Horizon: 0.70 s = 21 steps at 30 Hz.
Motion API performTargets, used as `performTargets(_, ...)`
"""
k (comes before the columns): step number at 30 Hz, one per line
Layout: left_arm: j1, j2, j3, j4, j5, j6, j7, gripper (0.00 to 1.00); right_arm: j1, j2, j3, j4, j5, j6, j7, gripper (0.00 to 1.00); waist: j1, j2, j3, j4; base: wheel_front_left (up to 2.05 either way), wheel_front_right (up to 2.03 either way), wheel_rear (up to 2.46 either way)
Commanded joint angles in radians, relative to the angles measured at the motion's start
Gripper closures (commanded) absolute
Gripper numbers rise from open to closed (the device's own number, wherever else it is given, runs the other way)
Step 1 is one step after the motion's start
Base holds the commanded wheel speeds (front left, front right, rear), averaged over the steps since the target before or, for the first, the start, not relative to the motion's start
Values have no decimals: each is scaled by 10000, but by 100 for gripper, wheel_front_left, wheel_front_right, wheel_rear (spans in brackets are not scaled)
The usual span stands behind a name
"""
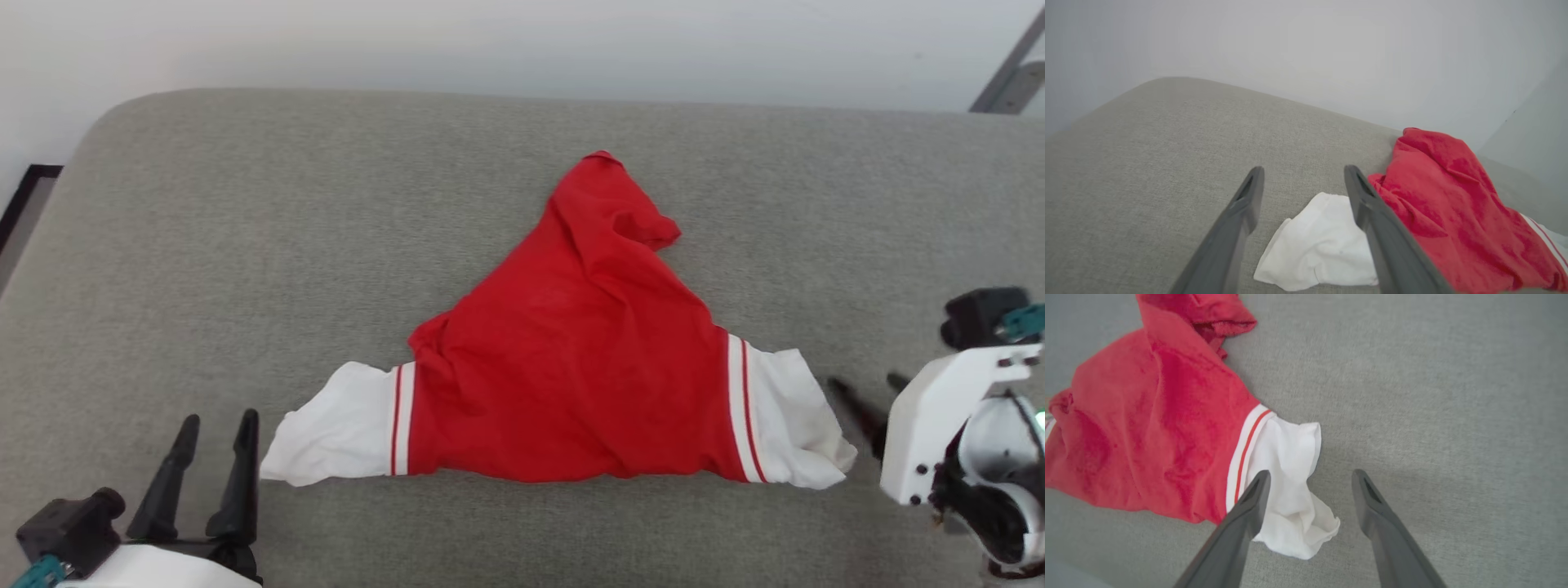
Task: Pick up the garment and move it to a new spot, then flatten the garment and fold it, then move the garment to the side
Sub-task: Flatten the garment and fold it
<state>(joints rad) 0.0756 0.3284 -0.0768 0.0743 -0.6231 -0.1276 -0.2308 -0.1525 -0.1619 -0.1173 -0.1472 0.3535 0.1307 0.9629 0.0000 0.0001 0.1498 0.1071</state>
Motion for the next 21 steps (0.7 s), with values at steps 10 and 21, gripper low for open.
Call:
performTargets(10,-426,774,-339,404,-701,156,2277,0,-463,579,-405,-960,-488,1,-3451,0,0,-1,360,-745,0,0,0)
performTargets(21,-1030,1451,-328,989,-1424,750,4874,0,-447,912,-321,-584,-933,1,-6693,0,0,-1,636,-1238,0,0,0)
